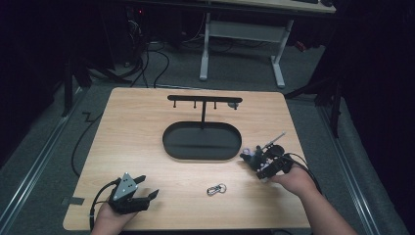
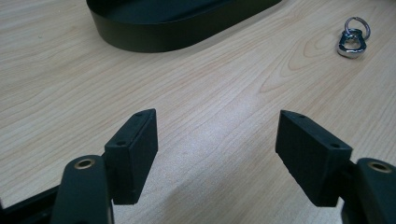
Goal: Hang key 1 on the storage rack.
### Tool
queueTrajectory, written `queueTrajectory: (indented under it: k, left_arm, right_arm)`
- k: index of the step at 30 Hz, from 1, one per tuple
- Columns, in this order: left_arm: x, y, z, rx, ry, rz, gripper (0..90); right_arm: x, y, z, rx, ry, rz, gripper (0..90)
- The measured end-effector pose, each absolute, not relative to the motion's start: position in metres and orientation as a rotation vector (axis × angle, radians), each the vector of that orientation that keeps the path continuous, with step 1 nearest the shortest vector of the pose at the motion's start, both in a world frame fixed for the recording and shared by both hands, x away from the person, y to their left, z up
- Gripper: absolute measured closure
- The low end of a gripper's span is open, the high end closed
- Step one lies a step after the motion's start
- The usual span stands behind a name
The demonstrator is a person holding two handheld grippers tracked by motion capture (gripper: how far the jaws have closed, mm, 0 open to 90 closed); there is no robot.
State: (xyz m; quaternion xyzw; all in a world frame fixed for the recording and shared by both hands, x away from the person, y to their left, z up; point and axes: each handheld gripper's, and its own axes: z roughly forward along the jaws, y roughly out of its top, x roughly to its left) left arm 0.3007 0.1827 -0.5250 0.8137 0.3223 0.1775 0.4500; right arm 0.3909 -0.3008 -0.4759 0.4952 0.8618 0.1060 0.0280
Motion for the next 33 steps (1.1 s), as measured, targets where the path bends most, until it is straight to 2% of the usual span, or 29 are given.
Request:
queueTrajectory:
  k: [5, 16, 22, 33]
  left_arm:
    - [0.301, 0.182, -0.526, 2.021, 0.796, 0.434, 30.4]
    - [0.301, 0.181, -0.527, 2.029, 0.795, 0.433, 30.4]
    - [0.301, 0.180, -0.528, 2.034, 0.793, 0.434, 30.4]
    - [0.299, 0.180, -0.528, 2.029, 0.795, 0.434, 30.3]
  right_arm:
    - [0.392, -0.302, -0.478, 1.538, 2.656, 0.329, 38.3]
    - [0.395, -0.310, -0.486, 1.631, 2.646, 0.392, 41.3]
    - [0.393, -0.309, -0.484, 1.628, 2.617, 0.383, 47.2]
    - [0.377, -0.305, -0.453, 1.586, 2.620, 0.409, 48.0]
